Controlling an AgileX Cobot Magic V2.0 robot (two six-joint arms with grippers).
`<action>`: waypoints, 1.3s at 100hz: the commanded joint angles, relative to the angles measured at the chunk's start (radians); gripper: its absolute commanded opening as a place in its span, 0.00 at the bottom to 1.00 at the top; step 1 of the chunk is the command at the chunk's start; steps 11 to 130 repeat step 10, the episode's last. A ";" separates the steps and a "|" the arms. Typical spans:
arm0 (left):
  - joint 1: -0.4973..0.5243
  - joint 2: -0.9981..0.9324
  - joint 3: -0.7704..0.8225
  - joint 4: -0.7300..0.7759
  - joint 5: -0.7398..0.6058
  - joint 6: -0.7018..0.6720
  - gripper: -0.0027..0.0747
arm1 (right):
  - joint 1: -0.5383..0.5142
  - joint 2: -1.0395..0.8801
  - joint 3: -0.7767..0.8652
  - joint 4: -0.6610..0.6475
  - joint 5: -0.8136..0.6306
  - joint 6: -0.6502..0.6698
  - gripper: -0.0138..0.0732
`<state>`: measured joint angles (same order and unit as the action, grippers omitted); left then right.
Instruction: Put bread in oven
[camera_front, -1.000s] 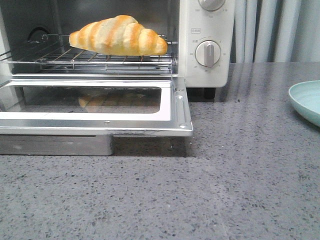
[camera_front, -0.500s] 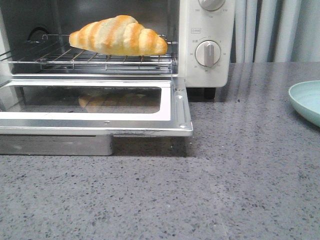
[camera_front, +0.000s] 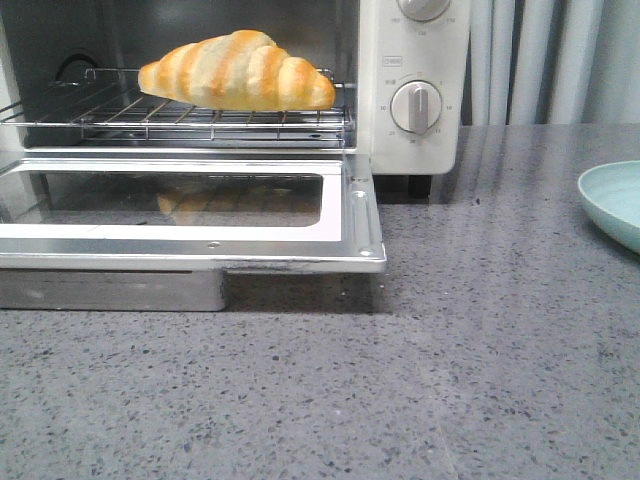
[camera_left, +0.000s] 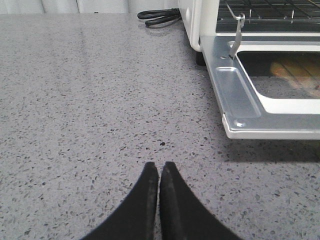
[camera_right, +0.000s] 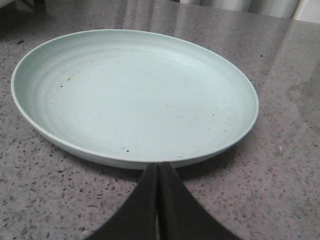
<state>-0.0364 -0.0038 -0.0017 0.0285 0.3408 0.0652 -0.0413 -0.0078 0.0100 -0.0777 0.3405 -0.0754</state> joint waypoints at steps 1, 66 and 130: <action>0.004 -0.030 0.027 -0.013 -0.059 -0.002 0.01 | -0.006 -0.021 0.012 0.014 -0.025 -0.007 0.09; 0.004 -0.030 0.027 -0.013 -0.059 -0.002 0.01 | -0.006 -0.021 0.012 0.014 -0.025 -0.007 0.09; 0.004 -0.030 0.027 -0.013 -0.059 -0.002 0.01 | -0.006 -0.021 0.012 0.014 -0.025 -0.007 0.09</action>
